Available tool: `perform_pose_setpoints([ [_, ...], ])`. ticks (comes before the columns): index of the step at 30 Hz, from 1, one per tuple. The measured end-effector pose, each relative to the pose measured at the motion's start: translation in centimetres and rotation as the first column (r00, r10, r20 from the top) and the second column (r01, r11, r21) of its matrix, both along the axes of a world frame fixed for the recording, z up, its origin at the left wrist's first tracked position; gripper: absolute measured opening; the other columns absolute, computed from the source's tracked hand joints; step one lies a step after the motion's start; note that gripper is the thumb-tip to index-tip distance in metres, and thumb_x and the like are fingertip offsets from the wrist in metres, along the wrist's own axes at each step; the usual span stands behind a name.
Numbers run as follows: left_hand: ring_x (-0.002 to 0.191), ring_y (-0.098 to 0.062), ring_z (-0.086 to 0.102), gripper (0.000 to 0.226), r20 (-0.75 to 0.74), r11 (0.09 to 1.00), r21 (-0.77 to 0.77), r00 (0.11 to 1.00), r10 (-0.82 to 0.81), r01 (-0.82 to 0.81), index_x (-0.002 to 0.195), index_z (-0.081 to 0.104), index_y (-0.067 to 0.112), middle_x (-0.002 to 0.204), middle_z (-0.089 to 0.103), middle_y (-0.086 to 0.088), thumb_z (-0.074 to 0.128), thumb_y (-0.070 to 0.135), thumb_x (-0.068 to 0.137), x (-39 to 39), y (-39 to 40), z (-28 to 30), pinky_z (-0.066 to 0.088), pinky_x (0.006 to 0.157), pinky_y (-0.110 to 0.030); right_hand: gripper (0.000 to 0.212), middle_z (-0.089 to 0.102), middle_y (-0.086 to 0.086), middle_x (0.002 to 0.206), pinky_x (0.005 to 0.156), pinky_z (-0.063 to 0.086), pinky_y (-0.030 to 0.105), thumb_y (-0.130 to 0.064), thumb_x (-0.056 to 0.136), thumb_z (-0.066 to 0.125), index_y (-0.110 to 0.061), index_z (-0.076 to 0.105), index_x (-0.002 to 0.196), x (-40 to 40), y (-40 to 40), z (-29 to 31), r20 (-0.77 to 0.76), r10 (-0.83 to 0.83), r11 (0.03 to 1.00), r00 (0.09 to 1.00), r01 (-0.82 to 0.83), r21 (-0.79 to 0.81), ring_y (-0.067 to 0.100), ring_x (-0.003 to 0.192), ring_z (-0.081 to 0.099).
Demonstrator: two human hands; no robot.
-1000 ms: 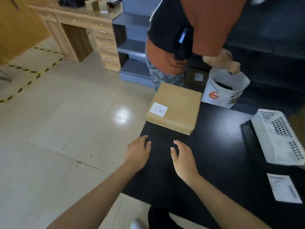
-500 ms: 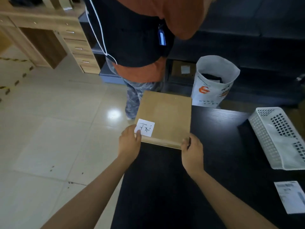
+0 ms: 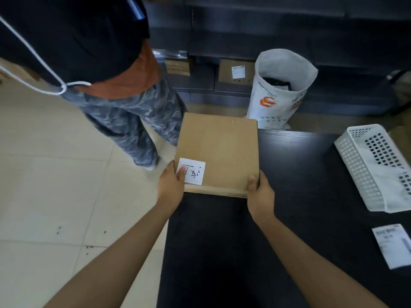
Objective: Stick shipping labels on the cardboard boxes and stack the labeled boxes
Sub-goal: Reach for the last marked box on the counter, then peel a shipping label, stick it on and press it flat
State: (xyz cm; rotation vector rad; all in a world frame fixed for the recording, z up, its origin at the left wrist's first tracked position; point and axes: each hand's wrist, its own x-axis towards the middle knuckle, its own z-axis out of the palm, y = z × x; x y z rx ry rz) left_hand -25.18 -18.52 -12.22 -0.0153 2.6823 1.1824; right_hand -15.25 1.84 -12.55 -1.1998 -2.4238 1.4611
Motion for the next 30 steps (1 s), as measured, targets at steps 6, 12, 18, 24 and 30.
perform_pose_setpoints([
  [6,0.097,-0.017,0.061,0.026,-0.048,0.994,0.090,0.998,-0.050,0.054,0.119,0.054,0.021,0.110,0.065,0.002,0.043,0.034,0.099,3.7,1.8,1.1,0.050,0.086,-0.036,0.045,0.054,0.008,0.135,0.098,0.038,0.029,-0.030,0.104,0.034,-0.009,0.040,0.143,4.0,1.3,2.6,-0.063,-0.082,0.994,0.995,0.085,0.062,0.021,0.118,0.051],
  [12,0.097,-0.008,0.056,0.033,-0.038,0.986,0.134,0.995,-0.095,0.100,0.126,0.053,0.016,0.113,0.062,0.004,0.047,0.033,0.098,10.7,5.9,1.9,0.041,0.078,-0.019,0.038,0.058,0.011,0.125,0.092,0.037,0.027,-0.022,0.104,0.036,-0.008,0.047,0.137,11.1,5.3,3.8,-0.086,-0.132,0.983,0.987,0.142,0.120,0.020,0.106,0.052],
  [18,0.097,-0.005,0.055,0.032,-0.017,0.984,0.153,0.995,-0.095,0.097,0.127,0.052,0.021,0.112,0.059,0.010,0.046,0.033,0.099,18.0,10.9,2.1,0.040,0.080,-0.019,0.036,0.061,0.013,0.123,0.091,0.039,0.029,-0.021,0.103,0.038,-0.007,0.051,0.133,18.4,10.3,2.3,-0.063,-0.157,0.978,0.986,0.164,0.126,0.029,0.112,0.056],
  [24,0.094,0.002,0.057,0.029,0.040,0.987,0.156,0.998,-0.040,0.034,0.123,0.053,0.026,0.108,0.060,0.016,0.044,0.037,0.099,26.5,16.2,1.4,0.040,0.072,-0.012,0.040,0.056,0.010,0.130,0.095,0.036,0.026,-0.023,0.103,0.036,-0.009,0.045,0.139,25.9,15.8,1.4,-0.036,-0.105,0.991,0.994,0.108,0.079,0.025,0.118,0.052],
  [30,0.103,-0.009,0.057,0.039,0.075,0.996,0.063,0.994,-0.075,0.070,0.132,0.048,0.021,0.119,0.059,0.008,0.044,0.040,0.097,31.0,18.7,-0.2,0.046,0.084,-0.026,0.043,0.053,0.008,0.135,0.101,0.040,0.035,-0.026,0.102,0.037,-0.010,0.039,0.143,30.7,19.5,0.7,0.035,-0.015,0.999,0.999,0.013,0.043,0.024,0.122,0.051],
])
